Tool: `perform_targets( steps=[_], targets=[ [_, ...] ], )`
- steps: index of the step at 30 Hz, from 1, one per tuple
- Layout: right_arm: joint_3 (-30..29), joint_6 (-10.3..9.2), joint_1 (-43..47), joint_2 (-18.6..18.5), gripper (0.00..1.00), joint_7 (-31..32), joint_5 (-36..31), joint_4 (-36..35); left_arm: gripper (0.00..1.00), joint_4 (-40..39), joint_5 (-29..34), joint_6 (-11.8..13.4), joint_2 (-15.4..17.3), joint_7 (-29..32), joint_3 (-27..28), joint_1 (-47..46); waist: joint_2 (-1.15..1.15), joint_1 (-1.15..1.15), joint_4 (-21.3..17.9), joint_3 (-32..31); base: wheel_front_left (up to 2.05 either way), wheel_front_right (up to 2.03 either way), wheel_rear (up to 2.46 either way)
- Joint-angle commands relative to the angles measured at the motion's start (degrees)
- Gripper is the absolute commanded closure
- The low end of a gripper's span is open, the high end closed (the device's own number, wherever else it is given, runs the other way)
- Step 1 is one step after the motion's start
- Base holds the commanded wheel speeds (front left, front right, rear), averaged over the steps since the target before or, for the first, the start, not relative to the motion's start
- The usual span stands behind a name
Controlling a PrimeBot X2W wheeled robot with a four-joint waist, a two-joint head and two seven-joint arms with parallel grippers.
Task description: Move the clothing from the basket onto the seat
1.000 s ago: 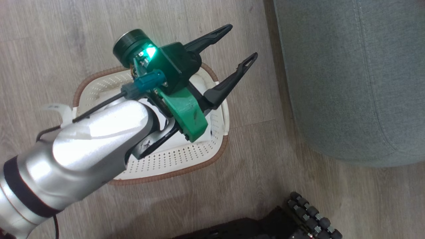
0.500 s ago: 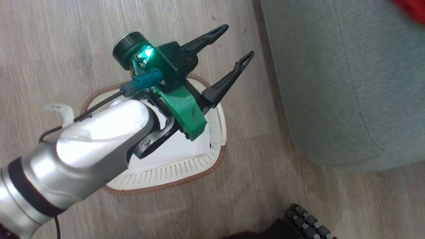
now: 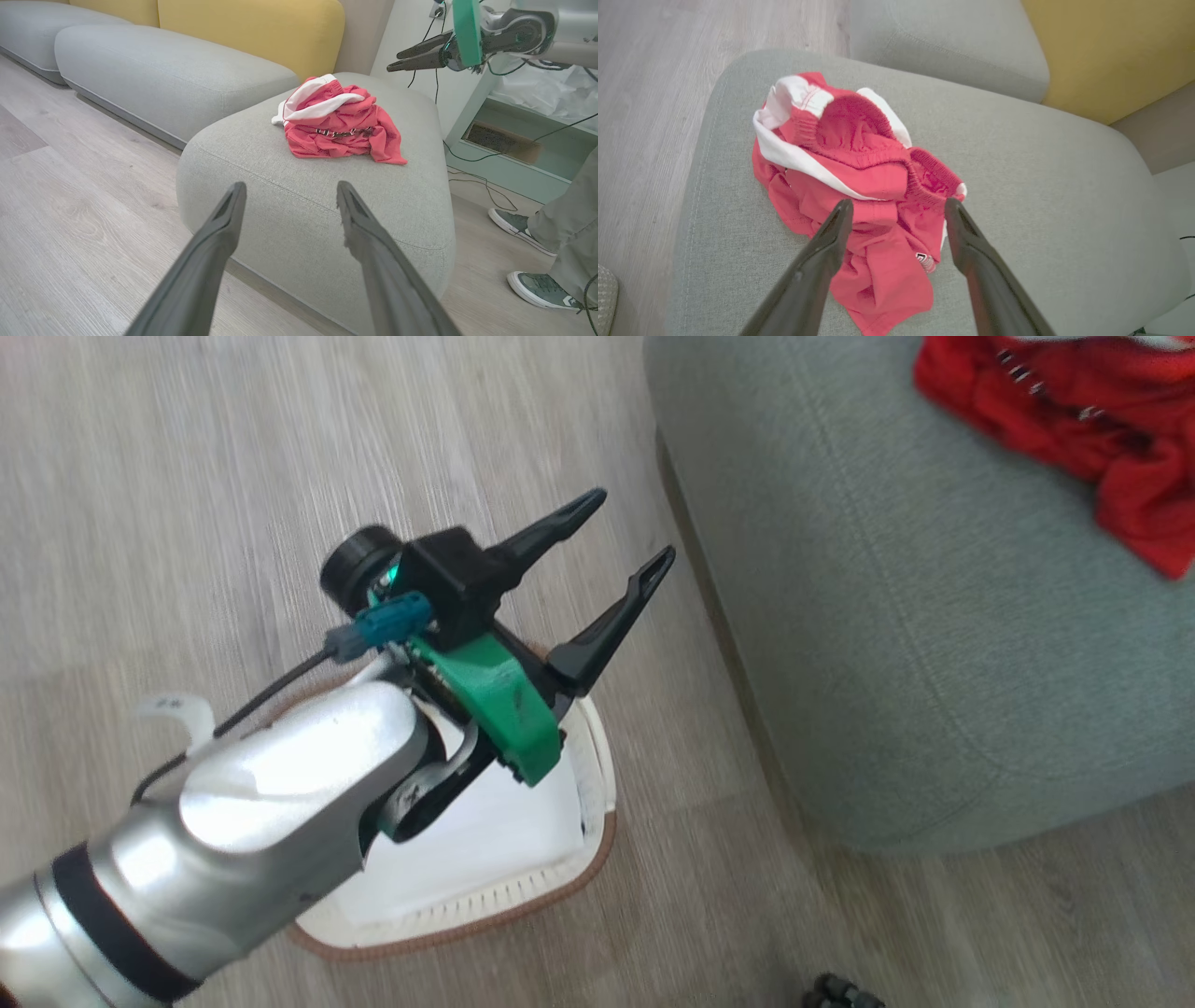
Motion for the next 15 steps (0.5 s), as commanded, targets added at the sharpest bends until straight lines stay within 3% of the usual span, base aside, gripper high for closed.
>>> perform_targets(
  steps=[1,15],
  targets=[
    [0.43,-0.02,1.49,-3.64,0.00,-1.12,1.36,-2.89,0.00,-1.33,-0.51,0.63,1.15,-1.12,3.17,-0.18,0.00,0.00,-0.33,-3.41,0.00,0.00,0.00],
    [-3.61,-0.02,10.42,-7.97,0.00,-15.31,10.05,-13.75,0.00,-2.21,-2.39,3.02,1.83,-3.63,6.85,6.22,0.00,0.00,5.86,-12.18,0.00,0.00,0.00]
  ],
)
